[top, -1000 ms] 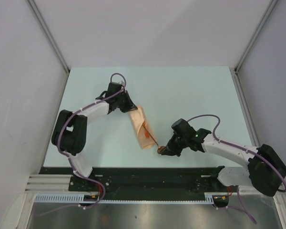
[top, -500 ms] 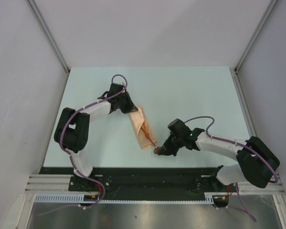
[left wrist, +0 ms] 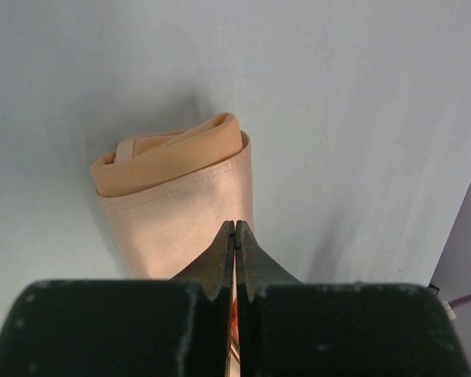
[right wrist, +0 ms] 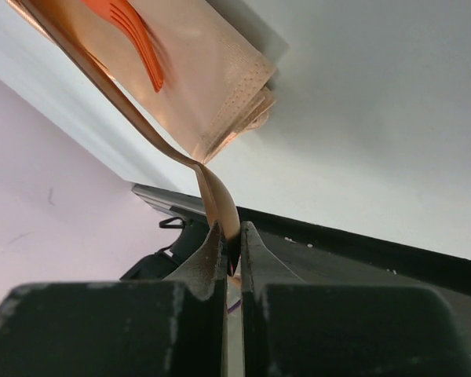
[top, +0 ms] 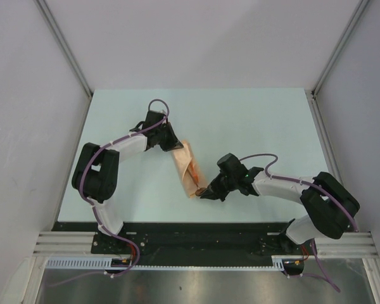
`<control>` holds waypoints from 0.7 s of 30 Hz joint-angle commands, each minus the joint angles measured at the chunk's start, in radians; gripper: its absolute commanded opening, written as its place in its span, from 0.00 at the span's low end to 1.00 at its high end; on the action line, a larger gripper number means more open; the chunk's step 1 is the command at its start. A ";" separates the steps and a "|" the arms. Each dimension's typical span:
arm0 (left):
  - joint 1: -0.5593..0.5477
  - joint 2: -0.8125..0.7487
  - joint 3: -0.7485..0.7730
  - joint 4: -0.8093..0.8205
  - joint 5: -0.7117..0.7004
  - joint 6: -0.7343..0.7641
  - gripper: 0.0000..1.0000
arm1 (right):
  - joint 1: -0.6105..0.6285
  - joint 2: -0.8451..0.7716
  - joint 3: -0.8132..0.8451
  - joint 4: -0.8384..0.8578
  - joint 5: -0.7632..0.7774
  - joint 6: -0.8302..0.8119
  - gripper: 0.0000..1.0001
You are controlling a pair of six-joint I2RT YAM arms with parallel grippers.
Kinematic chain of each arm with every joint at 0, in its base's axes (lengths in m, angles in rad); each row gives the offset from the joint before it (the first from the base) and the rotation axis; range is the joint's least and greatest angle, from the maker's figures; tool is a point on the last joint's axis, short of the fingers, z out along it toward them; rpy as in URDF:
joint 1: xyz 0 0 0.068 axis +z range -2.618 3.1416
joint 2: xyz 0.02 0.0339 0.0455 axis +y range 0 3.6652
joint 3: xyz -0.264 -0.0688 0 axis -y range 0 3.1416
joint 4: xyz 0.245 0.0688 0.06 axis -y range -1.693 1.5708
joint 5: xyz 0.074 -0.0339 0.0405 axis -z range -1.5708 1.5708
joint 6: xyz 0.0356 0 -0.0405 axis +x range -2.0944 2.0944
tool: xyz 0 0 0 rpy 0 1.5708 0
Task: Fold the napkin into a case and place the utensils inside
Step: Insert the spoon into the folded napkin.
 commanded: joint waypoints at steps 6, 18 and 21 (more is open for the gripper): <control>-0.004 0.004 0.022 0.001 0.004 0.008 0.00 | 0.000 0.040 0.056 0.116 -0.004 0.069 0.00; -0.004 -0.006 0.012 0.012 0.010 0.005 0.00 | 0.001 0.114 0.078 0.209 0.010 0.126 0.00; -0.004 -0.007 0.009 0.013 0.013 0.005 0.00 | 0.003 0.140 0.094 0.223 0.005 0.123 0.01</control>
